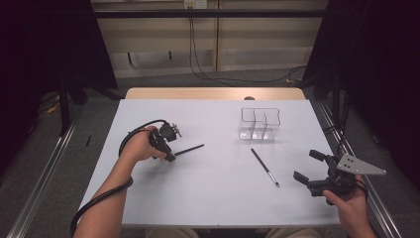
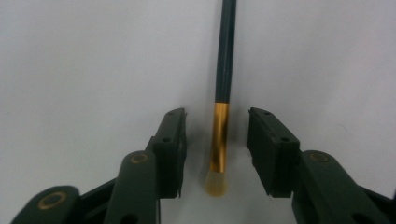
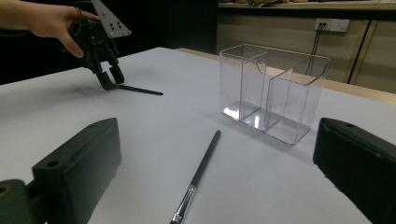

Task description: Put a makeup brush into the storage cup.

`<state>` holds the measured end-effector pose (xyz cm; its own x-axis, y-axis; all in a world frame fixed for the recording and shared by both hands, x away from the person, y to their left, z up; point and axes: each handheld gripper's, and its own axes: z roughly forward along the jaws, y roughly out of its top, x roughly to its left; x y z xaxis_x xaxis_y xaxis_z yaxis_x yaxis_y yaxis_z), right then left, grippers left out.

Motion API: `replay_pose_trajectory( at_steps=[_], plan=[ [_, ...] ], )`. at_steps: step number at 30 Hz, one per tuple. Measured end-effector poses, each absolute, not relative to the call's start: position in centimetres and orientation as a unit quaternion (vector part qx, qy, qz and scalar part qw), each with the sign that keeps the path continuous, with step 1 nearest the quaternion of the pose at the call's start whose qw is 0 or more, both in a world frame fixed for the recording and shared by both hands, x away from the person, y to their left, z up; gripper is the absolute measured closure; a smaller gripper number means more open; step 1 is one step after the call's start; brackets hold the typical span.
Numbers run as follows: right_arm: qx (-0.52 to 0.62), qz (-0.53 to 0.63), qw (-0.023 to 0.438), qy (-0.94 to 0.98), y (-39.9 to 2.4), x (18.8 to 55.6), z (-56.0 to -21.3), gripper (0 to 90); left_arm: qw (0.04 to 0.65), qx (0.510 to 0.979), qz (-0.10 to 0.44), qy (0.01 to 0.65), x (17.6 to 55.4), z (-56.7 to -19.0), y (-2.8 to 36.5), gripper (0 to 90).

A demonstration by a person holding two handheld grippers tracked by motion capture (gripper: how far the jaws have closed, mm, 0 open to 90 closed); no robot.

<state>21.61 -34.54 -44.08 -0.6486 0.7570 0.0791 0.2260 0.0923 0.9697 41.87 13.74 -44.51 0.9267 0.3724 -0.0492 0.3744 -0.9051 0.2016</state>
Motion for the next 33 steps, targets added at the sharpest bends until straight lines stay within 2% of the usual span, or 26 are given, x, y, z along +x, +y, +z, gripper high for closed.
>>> replay_pose_trajectory(
  at_steps=[2,4,5,7,13,18,29,33],
  plan=[
    [0.35,0.576,0.231,0.702,-34.5,21.6,-44.0,0.6,0.094,0.977,-0.01,0.191,41.8,-44.5,13.4,66.7],
    [0.349,0.576,0.231,0.702,-34.5,21.6,-44.0,0.6,0.085,0.98,-0.013,0.182,41.8,-44.4,13.0,68.7],
    [0.348,0.575,0.232,0.703,-34.6,21.6,-44.0,0.6,0.074,0.98,-0.014,0.182,41.7,-44.5,12.5,75.2],
    [0.348,0.575,0.231,0.703,-34.6,21.6,-44.0,0.6,0.067,0.981,-0.014,0.18,41.8,-44.5,12.4,77.3],
    [0.346,0.574,0.23,0.705,-34.5,21.6,-44.0,0.6,0.053,0.981,-0.023,0.187,42.1,-44.7,12.0,79.0],
    [0.346,0.573,0.229,0.706,-34.4,21.6,-44.1,0.6,0.055,0.979,-0.02,0.196,42.0,-44.6,12.0,84.4],
    [0.347,0.572,0.227,0.707,-34.4,21.7,-44.1,0.6,0.051,0.979,-0.004,0.199,41.6,-44.3,11.8,84.9],
    [0.348,0.574,0.227,0.706,-34.5,21.7,-44.1,0.6,0.049,0.977,-0.014,0.207,41.5,-44.3,11.8,84.9]
  ],
)
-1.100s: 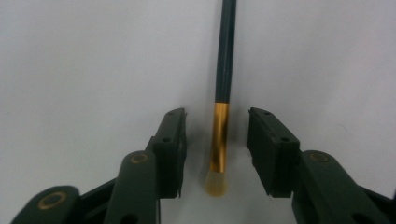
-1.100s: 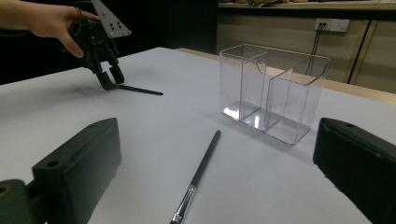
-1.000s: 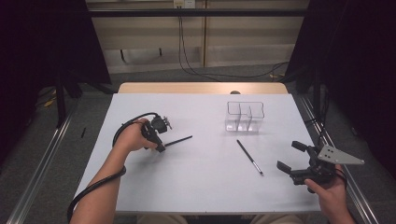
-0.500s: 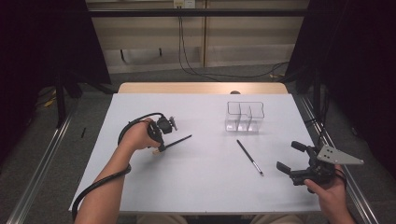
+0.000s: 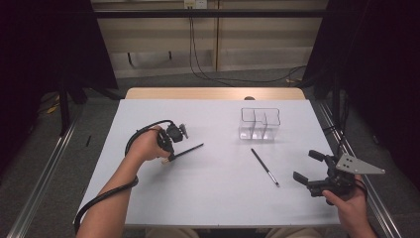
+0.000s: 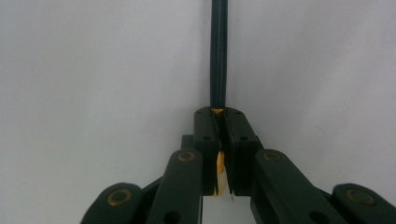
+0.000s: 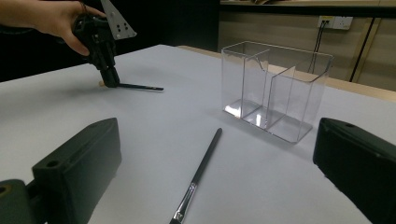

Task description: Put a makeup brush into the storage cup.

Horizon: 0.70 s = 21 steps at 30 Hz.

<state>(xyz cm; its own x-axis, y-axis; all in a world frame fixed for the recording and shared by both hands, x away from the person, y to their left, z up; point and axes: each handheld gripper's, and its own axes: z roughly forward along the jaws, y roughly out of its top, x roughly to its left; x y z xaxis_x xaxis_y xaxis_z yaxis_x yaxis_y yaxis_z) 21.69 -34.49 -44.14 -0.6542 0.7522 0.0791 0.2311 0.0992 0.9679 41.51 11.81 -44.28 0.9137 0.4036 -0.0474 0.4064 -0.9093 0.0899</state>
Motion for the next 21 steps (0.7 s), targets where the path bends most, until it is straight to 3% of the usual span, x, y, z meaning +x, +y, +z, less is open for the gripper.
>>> replay_pose_trajectory(
  at_steps=[21],
  plan=[
    [0.345,0.573,0.219,0.71,-34.3,21.9,-44.3,0.6,0.092,0.981,-0.024,0.171,39.9,-41.3,9.8,84.9]
  ],
)
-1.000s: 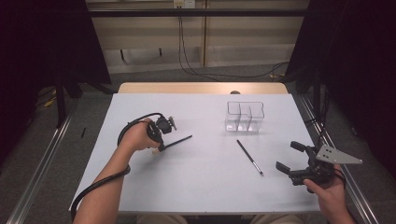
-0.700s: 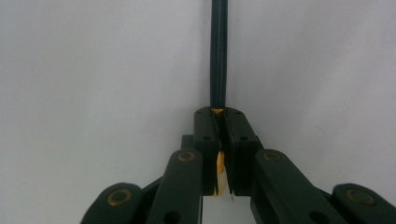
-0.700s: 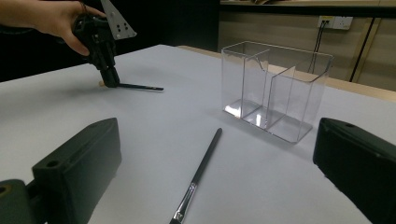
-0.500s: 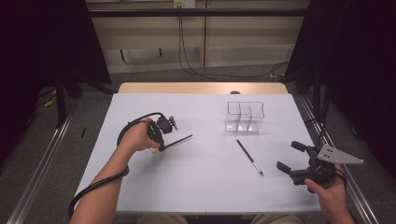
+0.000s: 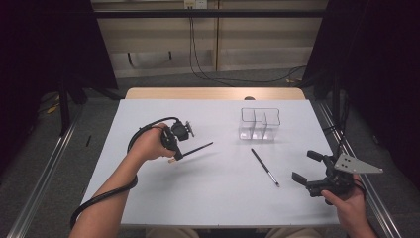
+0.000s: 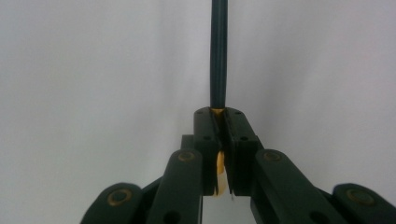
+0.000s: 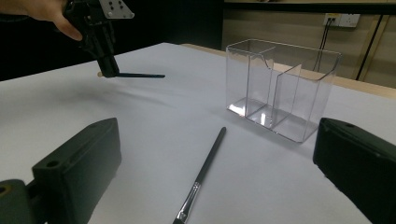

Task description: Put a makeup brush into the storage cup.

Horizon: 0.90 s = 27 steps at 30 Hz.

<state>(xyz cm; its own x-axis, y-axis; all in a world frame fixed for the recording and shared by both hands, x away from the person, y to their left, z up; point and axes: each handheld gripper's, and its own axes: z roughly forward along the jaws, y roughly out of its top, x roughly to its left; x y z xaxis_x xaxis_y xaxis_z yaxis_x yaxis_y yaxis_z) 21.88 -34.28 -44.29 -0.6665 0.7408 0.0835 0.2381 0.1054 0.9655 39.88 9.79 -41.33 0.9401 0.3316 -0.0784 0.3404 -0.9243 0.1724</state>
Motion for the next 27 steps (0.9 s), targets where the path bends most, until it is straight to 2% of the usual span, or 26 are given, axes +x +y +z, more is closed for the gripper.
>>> replay_pose_trajectory(
  at_steps=[27],
  plan=[
    [0.341,0.572,0.215,0.715,-34.0,21.9,-44.4,0.6,0.12,0.988,-0.04,0.086,37.0,-39.9,5.0,84.9]
  ],
)
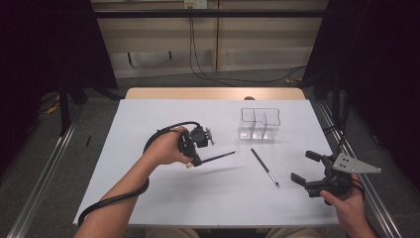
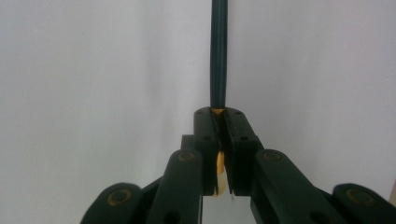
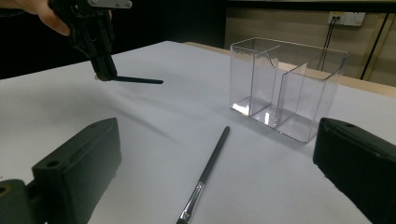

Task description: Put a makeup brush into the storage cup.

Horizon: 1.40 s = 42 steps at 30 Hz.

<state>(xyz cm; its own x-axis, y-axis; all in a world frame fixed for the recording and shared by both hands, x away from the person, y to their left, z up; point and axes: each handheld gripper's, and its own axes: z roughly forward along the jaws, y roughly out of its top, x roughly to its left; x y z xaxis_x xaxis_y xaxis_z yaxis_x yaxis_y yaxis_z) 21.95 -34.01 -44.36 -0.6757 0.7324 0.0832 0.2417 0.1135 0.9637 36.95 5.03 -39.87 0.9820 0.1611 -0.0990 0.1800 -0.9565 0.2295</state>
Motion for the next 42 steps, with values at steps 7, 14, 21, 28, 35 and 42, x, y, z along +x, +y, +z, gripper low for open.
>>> replay_pose_trajectory(
  at_steps=[7,14,21,28,35,42],
  plan=[
    [0.339,0.566,0.211,0.721,-33.8,22.0,-44.5,0.3,0.128,0.988,-0.051,0.063,36.2,-39.5,3.9,84.9],
    [0.34,0.558,0.208,0.728,-33.4,22.1,-44.4,0.0,0.133,0.989,-0.05,0.048,35.2,-39.2,3.0,84.9],
    [0.336,0.554,0.203,0.734,-32.8,22.3,-44.3,0.0,0.133,0.989,-0.055,0.03,34.7,-38.9,2.5,84.8],
    [0.336,0.542,0.189,0.747,-32.2,22.7,-44.3,0.0,0.131,0.989,-0.052,0.031,34.5,-38.9,2.3,84.9],
    [0.323,0.526,0.172,0.767,-31.3,23.4,-43.8,0.0,0.133,0.989,-0.059,0.023,34.4,-39.0,1.7,84.9],
    [0.313,0.522,0.162,0.777,-30.1,25.0,-43.1,0.0,0.137,0.989,-0.06,0.021,34.6,-39.1,1.2,84.9]
  ],
)
